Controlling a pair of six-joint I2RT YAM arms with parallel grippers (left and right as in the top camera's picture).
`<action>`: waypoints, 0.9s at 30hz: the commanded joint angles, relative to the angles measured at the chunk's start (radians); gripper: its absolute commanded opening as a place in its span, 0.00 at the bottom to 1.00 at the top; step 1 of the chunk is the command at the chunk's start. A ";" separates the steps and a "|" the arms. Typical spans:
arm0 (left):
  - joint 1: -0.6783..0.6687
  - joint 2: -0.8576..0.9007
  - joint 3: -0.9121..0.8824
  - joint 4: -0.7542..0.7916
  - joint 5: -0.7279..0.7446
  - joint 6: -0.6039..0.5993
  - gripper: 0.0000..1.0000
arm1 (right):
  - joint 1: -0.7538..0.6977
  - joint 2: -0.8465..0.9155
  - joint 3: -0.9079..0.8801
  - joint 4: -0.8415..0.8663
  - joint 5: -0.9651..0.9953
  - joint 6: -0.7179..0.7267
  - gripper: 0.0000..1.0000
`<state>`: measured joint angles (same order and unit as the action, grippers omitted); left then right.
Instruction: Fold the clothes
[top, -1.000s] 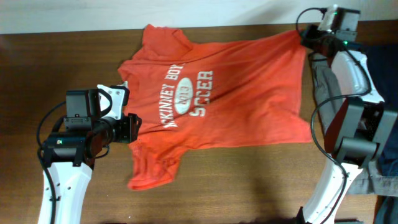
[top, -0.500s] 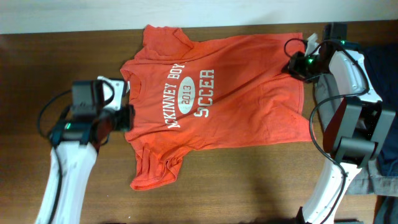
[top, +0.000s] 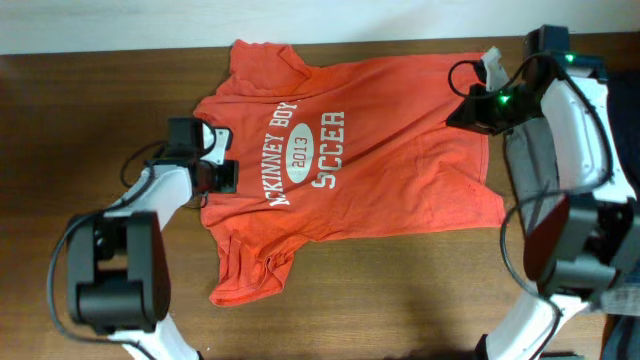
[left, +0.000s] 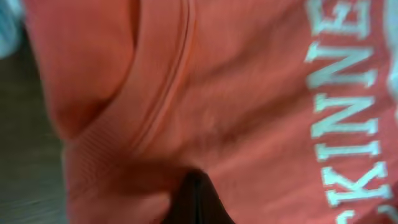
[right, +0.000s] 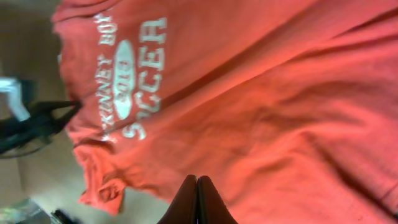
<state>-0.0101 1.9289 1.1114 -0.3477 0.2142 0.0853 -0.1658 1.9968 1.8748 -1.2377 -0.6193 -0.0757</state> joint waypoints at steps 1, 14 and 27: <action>0.003 0.059 0.005 0.002 -0.073 -0.039 0.00 | 0.027 -0.039 0.003 -0.039 0.031 -0.019 0.04; 0.187 0.081 0.014 -0.076 -0.440 -0.300 0.00 | 0.061 -0.009 -0.138 -0.093 0.332 0.163 0.05; 0.170 0.081 0.021 -0.076 -0.419 -0.263 0.01 | 0.271 -0.008 -0.620 0.174 0.357 0.270 0.05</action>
<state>0.1638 1.9526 1.1549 -0.4000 -0.2226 -0.1909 0.0841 1.9839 1.3106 -1.0843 -0.3283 0.1127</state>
